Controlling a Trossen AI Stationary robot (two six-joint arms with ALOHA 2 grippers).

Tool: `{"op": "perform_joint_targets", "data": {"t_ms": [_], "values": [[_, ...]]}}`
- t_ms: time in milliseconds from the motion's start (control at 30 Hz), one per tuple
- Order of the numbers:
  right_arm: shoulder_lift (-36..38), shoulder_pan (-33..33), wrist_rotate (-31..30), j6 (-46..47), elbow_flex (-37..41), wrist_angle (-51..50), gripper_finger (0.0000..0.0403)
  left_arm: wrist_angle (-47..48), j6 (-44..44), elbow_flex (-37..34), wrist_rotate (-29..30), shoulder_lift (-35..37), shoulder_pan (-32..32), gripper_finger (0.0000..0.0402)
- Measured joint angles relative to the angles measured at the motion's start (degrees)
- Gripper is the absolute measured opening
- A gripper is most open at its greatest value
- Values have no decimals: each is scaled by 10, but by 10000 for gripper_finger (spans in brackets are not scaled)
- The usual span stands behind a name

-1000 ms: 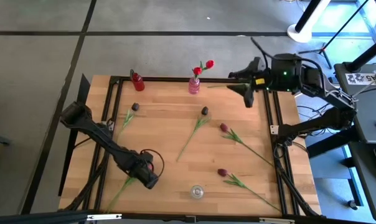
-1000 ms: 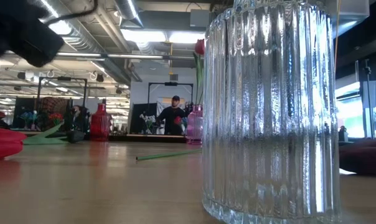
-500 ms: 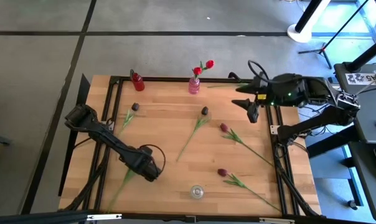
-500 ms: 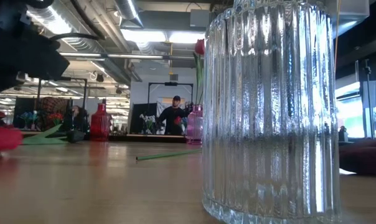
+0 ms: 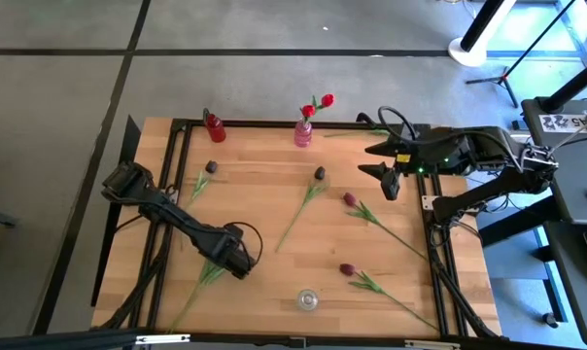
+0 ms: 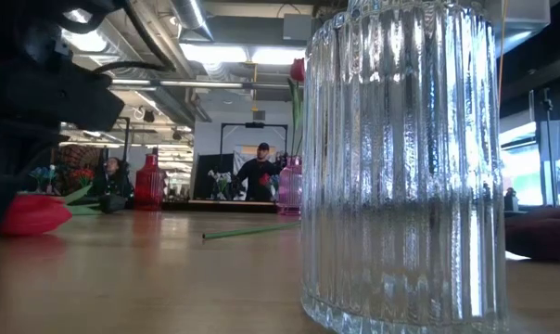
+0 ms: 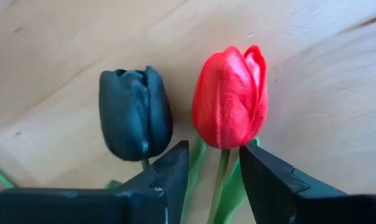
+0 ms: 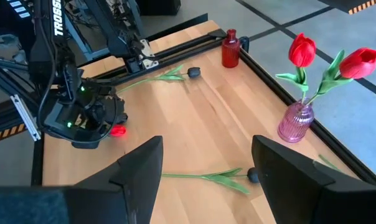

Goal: Sort flowers into vase by color
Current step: Put the red flower into the pink flower vase

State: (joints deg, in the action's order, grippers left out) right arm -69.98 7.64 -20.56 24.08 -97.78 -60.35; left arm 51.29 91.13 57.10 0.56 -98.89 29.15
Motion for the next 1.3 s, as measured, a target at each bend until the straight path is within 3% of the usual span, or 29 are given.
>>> {"op": "perform_joint_targets", "data": {"t_ms": [500,633,867,1133,1300], "values": [[-5,-1,-23,1,0,3,246,-37,-52,0,80,0,-26,50],[3,-1,15,-15,0,58,246,-38,-96,0,86,1,-55,9],[40,-1,56,-97,0,146,246,-59,-168,43,169,72,-101,1],[40,-1,148,-200,5,148,246,-250,-350,94,362,168,-144,0],[38,-1,167,-217,77,210,246,-456,-533,96,403,204,-173,0]]}}
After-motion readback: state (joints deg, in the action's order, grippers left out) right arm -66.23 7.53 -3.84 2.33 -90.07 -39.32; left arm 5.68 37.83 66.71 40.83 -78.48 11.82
